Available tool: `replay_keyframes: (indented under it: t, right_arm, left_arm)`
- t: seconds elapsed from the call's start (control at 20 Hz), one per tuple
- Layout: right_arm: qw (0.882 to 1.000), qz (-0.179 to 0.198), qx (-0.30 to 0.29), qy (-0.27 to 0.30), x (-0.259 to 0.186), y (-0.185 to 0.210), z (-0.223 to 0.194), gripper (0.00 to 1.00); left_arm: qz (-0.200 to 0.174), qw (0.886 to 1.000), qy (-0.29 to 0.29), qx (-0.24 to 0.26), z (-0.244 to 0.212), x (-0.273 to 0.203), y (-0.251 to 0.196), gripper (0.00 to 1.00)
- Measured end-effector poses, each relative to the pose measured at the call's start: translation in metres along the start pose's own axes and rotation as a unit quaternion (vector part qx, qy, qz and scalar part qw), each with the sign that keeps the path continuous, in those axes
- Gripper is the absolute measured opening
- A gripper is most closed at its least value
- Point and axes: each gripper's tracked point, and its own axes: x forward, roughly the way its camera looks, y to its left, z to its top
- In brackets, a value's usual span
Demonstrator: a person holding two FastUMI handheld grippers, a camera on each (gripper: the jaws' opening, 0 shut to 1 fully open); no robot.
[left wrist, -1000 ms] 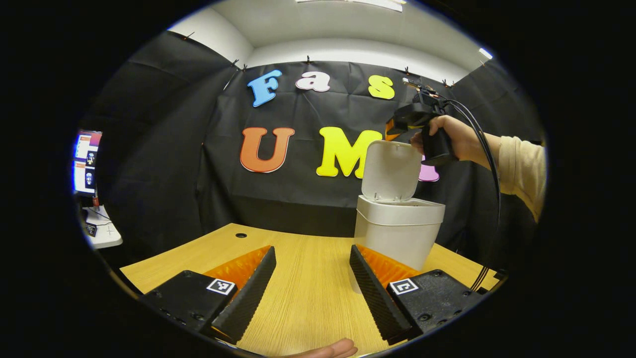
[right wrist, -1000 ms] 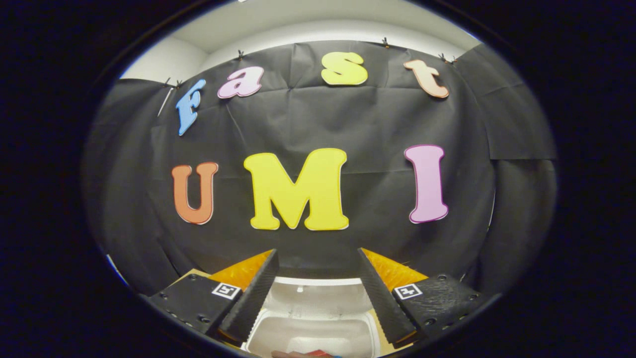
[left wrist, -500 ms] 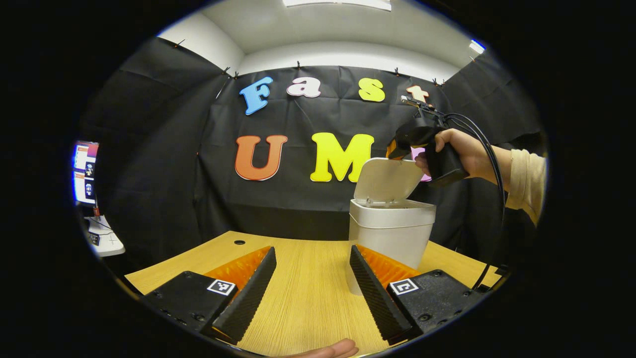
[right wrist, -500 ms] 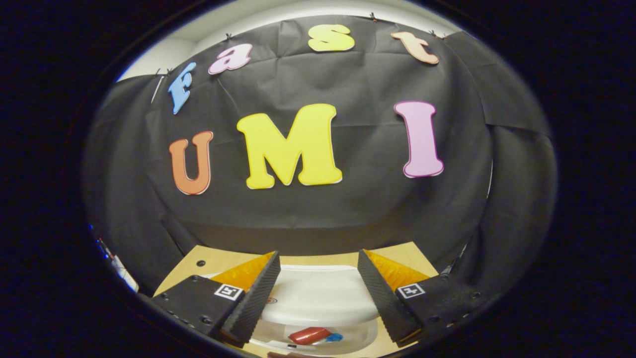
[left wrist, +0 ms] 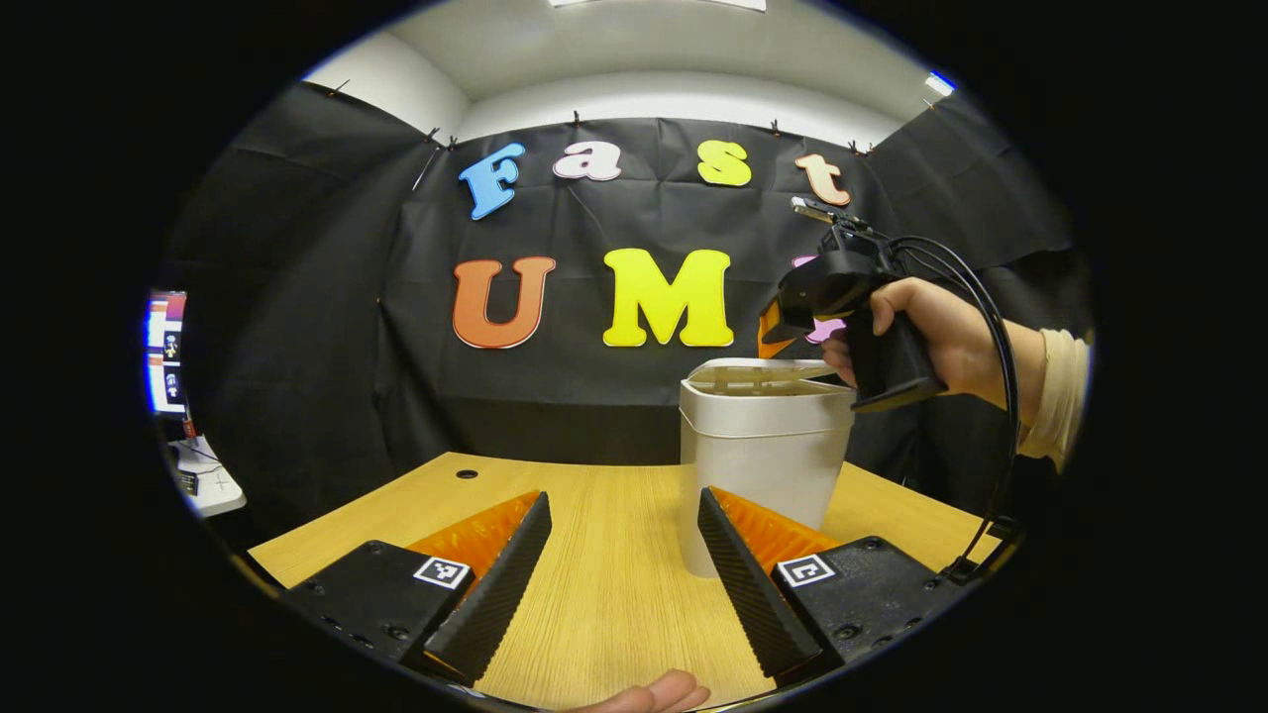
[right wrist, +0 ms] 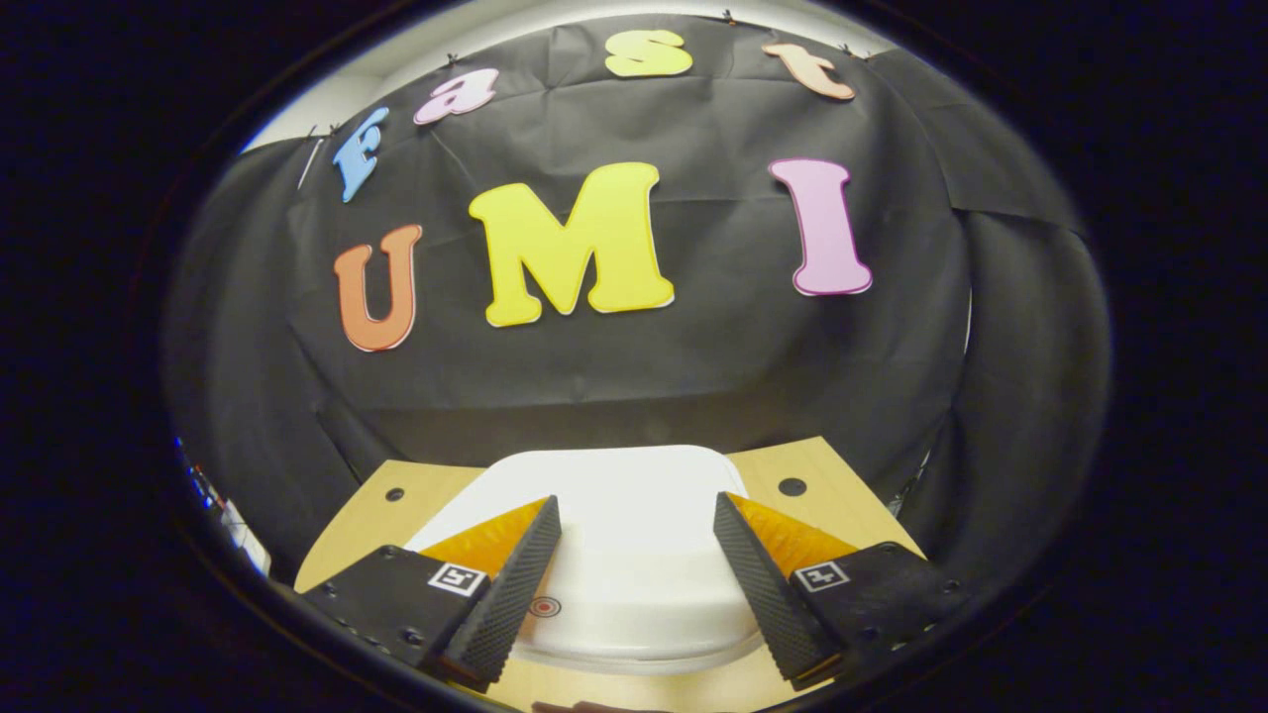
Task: Press the lid of the desktop garbage bin to open it, pick up the crumpled paper on the desktop and throw it into the bin, then pick up the pop can on the desktop and drop it into the bin, and finally close the garbage bin lid.
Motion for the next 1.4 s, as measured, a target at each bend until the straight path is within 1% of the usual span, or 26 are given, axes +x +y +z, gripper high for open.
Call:
replay_keyframes:
  t: [0.15,0.2,0.25,0.3,0.35,0.4,0.45,0.5,0.6,0.75,0.8,0.85,0.9,0.95,1.0,1.05,1.1,1.15,1.2,1.25,1.3,1.35,1.4]
  right_arm:
    - [1.0,-0.002,-0.015,0.008,-0.004,0.004,-0.015,0.94]
    - [1.0,-0.004,-0.027,0.008,-0.005,0.005,-0.019,0.97]
    - [0.999,-0.008,-0.033,0.009,-0.006,0.005,-0.021,0.97]
    - [0.999,-0.012,-0.029,0.01,-0.006,0.002,-0.024,0.94]
    - [1.0,-0.017,-0.021,0.015,-0.008,0.001,-0.025,0.98]
    - [0.999,-0.022,-0.018,0.019,-0.009,0.003,-0.027,0.97]
    - [0.999,-0.027,-0.016,0.022,-0.009,0.003,-0.027,0.94]
    - [0.999,-0.033,-0.015,0.028,-0.011,0.003,-0.029,0.97]
    - [0.998,-0.042,-0.014,0.038,-0.015,0.003,-0.03,0.98]
    - [0.997,-0.047,-0.011,0.054,-0.021,0.004,-0.032,0.98]
    - [0.997,-0.046,-0.01,0.056,-0.023,0.003,-0.033,0.94]
    - [0.998,-0.043,-0.009,0.055,-0.025,0.003,-0.034,0.95]
    - [0.998,-0.038,-0.016,0.043,-0.027,0.005,-0.035,0.98]
    - [0.999,-0.035,-0.026,0.029,-0.028,0.004,-0.036,0.98]
    - [0.999,-0.034,-0.034,0.008,-0.029,0.004,-0.037,0.98]
    - [0.999,-0.035,-0.036,-0.013,-0.027,0.004,-0.038,0.96]
    - [0.998,-0.034,-0.037,-0.035,-0.028,0.003,-0.039,0.99]
    - [0.997,-0.034,-0.045,-0.059,-0.027,0.004,-0.04,0.96]
    - [0.995,-0.034,-0.056,-0.073,-0.026,0.004,-0.043,0.99]
    - [0.994,-0.034,-0.061,-0.087,-0.025,0.004,-0.045,0.96]
    - [0.993,-0.032,-0.06,-0.092,-0.024,0.001,-0.047,0.99]
    - [0.993,-0.028,-0.056,-0.104,-0.025,0.002,-0.045,0.99]
    - [0.993,-0.026,-0.058,-0.102,-0.02,0.002,-0.049,0.99]
  left_arm:
    - [0.014,1.0,-0.001,-0.004,0.0,0.0,0.003,0.97]
    - [0.012,1.0,0.0,-0.008,0.0,0.0,0.002,0.97]
    - [0.013,1.0,0.002,-0.01,0.001,0.0,0.003,0.97]
    - [0.016,1.0,0.003,-0.01,0.001,0.0,0.004,0.97]
    - [0.018,1.0,0.003,-0.008,0.001,0.0,0.004,0.97]
    - [0.02,1.0,0.001,-0.007,0.002,0.0,0.004,0.97]
    - [0.015,1.0,-0.002,-0.008,0.004,0.0,0.002,0.97]
    - [0.004,1.0,-0.008,-0.008,0.006,-0.001,-0.002,0.97]
    - [-0.005,1.0,-0.017,-0.003,0.01,-0.005,-0.003,0.97]
    - [-0.025,0.999,-0.02,-0.017,0.01,-0.006,-0.005,0.97]
    - [-0.024,0.999,-0.021,-0.018,0.012,-0.007,-0.003,0.97]
    - [-0.016,0.999,-0.023,-0.016,0.012,-0.007,0.0,0.97]
    - [-0.009,1.0,-0.026,-0.011,0.014,-0.008,0.003,0.97]
    - [-0.003,1.0,-0.03,-0.002,0.016,-0.009,0.011,0.97]
    - [0.002,0.999,-0.034,0.004,0.017,-0.009,0.019,0.97]
    - [0.01,0.999,-0.036,0.008,0.018,-0.009,0.026,0.96]
    - [0.018,0.999,-0.037,0.007,0.017,-0.008,0.033,0.96]
    - [0.024,0.999,-0.036,0.004,0.016,-0.008,0.037,0.96]
    - [0.027,0.999,-0.033,0.0,0.015,-0.007,0.04,0.96]
    - [0.026,0.999,-0.031,-0.001,0.015,-0.006,0.039,0.96]
    - [0.025,0.999,-0.03,0.0,0.015,-0.007,0.039,0.96]
    - [0.024,0.999,-0.031,0.001,0.016,-0.008,0.038,0.96]
    - [0.023,0.999,-0.032,0.003,0.017,-0.009,0.038,0.96]
